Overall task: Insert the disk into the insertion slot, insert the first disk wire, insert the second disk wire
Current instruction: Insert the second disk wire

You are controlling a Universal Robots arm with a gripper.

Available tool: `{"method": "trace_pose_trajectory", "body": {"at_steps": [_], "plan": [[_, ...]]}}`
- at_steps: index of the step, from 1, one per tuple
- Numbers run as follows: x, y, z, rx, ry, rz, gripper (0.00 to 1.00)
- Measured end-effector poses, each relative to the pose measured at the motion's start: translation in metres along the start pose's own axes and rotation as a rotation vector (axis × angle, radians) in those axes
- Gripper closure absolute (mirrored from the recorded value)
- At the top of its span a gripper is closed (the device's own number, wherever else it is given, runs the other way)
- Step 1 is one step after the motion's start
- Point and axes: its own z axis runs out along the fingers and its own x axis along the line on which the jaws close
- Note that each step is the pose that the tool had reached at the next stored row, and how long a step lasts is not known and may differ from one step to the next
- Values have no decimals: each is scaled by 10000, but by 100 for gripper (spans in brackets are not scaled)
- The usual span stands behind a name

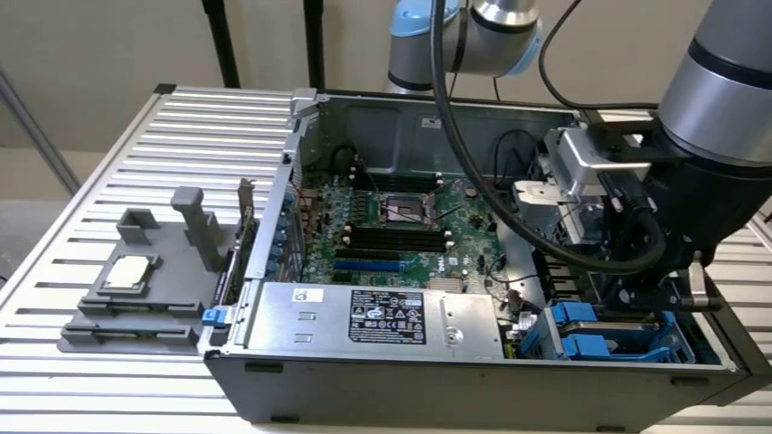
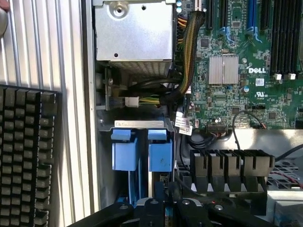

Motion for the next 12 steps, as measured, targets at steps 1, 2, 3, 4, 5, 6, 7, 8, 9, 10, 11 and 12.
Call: {"method": "trace_pose_trajectory", "body": {"at_steps": [1, 2, 3, 4, 5, 6, 7, 8, 9, 10, 11, 12], "plan": [[0, 1, 7, 32, -39, 3, 84], [1, 2, 15, 58, -80, 5, 84], [2, 3, 23, 79, -124, 6, 84], [3, 4, 32, 97, -167, 8, 84], [6, 5, 39, 108, -200, 9, 84], [11, 5, 43, 114, -225, 10, 84], [15, 5, 45, 116, -237, 11, 84], [17, 6, 45, 118, -241, 12, 84], [17, 6, 45, 117, -243, 12, 84], [17, 6, 45, 118, -245, 12, 84], [17, 6, 45, 118, -246, 12, 84], [17, 6, 44, 118, -246, 12, 84]]}}
